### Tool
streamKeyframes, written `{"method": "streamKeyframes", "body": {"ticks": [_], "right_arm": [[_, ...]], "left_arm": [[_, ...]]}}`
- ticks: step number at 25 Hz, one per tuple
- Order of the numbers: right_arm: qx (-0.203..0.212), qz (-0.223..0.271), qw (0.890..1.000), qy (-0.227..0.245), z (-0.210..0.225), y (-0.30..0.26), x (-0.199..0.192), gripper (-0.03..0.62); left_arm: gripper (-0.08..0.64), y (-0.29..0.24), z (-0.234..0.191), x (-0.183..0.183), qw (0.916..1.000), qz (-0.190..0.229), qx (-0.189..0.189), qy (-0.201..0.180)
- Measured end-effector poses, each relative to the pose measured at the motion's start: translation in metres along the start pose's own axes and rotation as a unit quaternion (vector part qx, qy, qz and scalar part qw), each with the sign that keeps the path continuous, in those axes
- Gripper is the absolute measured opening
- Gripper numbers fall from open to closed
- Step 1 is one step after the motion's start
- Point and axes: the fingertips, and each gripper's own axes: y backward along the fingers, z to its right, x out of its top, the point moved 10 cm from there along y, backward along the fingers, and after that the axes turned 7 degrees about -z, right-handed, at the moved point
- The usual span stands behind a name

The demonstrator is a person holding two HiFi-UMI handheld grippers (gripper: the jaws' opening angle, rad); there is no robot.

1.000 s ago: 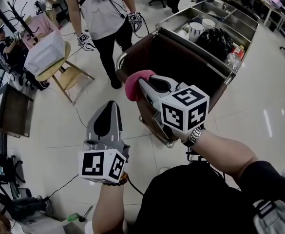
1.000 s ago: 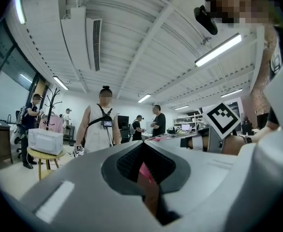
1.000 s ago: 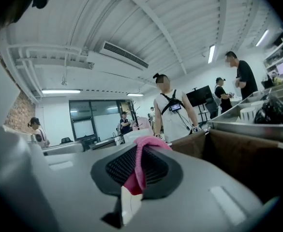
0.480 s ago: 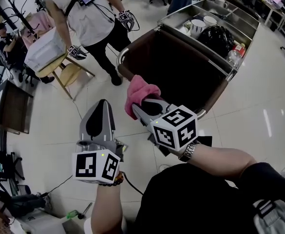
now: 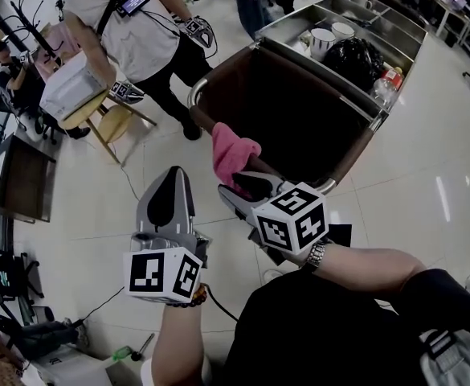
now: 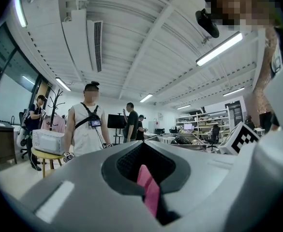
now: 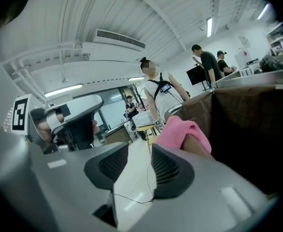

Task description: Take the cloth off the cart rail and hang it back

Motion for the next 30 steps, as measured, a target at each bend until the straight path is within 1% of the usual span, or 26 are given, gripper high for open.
{"method": "streamKeyframes", "body": {"ticks": [5, 10, 16, 18, 22, 24, 27, 30], "right_arm": [[0.004, 0.012, 1.0, 0.012, -0.004, 0.02, 0.005, 0.141], [0.002, 0.044, 0.999, 0.031, -0.009, 0.048, 0.024, 0.14], [-0.009, 0.093, 0.991, 0.094, -0.014, 0.083, 0.049, 0.132], [-0.009, 0.104, 0.988, 0.115, -0.011, 0.095, 0.054, 0.115], [0.004, 0.127, 0.98, 0.154, 0.018, 0.134, 0.05, 0.075], [0.013, 0.136, 0.976, 0.17, 0.025, 0.154, 0.049, 0.057], [0.023, 0.146, 0.971, 0.189, 0.031, 0.178, 0.045, 0.026], [0.037, 0.157, 0.966, 0.203, 0.056, 0.204, 0.036, 0.008]], "left_arm": [[0.003, -0.008, 0.009, -0.003, 0.9999, -0.004, -0.011, 0.002], [0.003, -0.014, 0.022, -0.002, 0.9997, -0.005, -0.024, 0.005], [0.003, -0.02, 0.041, -0.004, 0.9995, -0.006, -0.032, 0.007], [0.003, -0.024, 0.051, -0.006, 0.9995, -0.008, -0.031, 0.006], [0.003, -0.042, 0.094, -0.023, 0.9998, -0.011, -0.015, -0.002], [0.003, -0.043, 0.114, -0.025, 0.9999, -0.01, -0.003, -0.006], [0.003, -0.041, 0.138, -0.03, 0.9999, -0.009, 0.01, -0.01], [0.003, -0.051, 0.17, -0.043, 0.9995, -0.008, 0.027, -0.017]]}}
